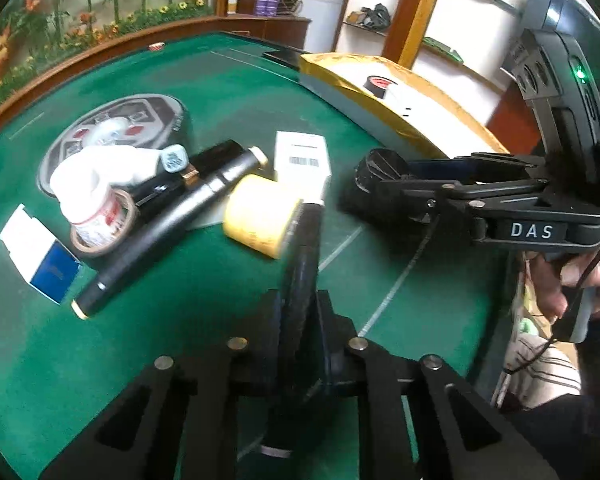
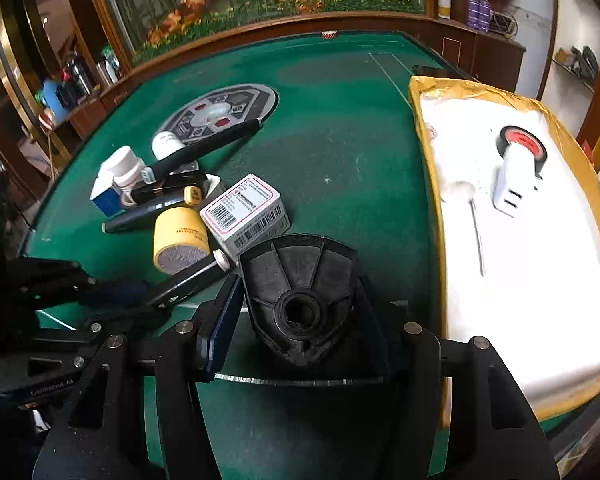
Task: Organize rigid objects
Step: 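Grasp the black rubber holder with the right tool while the left tool grasps a black marker, then carry the black holder and black marker over the white tray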
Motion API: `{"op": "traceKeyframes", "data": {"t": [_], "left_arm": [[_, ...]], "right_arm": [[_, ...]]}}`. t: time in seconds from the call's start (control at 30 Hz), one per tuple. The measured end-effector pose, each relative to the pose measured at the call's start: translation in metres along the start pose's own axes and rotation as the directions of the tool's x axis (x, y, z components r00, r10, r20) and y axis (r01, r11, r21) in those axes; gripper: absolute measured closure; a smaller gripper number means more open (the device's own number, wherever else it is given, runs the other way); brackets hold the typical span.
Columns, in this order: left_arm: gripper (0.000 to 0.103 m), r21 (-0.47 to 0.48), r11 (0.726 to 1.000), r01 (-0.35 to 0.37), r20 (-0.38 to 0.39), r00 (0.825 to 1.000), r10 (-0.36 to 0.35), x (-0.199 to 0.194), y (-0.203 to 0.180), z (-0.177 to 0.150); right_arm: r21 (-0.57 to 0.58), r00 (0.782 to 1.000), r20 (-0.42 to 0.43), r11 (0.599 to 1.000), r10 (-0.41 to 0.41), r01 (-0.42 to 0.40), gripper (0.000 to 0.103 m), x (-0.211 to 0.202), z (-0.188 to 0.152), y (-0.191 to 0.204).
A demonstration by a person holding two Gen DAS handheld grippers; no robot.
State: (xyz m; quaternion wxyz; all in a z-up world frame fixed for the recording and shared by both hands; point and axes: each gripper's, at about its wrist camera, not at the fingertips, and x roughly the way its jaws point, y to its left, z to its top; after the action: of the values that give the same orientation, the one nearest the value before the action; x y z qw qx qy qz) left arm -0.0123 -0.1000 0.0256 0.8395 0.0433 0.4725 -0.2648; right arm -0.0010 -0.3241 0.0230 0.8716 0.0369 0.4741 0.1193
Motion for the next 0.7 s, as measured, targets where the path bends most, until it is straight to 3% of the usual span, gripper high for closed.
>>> {"op": "traceKeyframes", "data": {"t": [0.37,0.57,0.7], "left_arm": [[0.088,-0.047,0.998,0.034,-0.002,0.999,-0.034,-0.006,0.001,-0.002],[0.088,-0.07,0.992,0.109,0.035,0.994,-0.107,-0.017,-0.002,0.005],[0.088,-0.064,0.988,0.143,0.056,0.989,-0.139,-0.022,-0.011,0.018]], "right_arm": [[0.035,0.995,0.044,0.995,0.093,-0.094,0.046,-0.011,-0.01,-0.001],[0.055,0.985,0.099,0.987,0.144,-0.15,0.046,-0.028,-0.011,-0.008],[0.085,0.979,0.154,0.985,0.136,-0.15,0.046,-0.046,-0.006,-0.026]]}}
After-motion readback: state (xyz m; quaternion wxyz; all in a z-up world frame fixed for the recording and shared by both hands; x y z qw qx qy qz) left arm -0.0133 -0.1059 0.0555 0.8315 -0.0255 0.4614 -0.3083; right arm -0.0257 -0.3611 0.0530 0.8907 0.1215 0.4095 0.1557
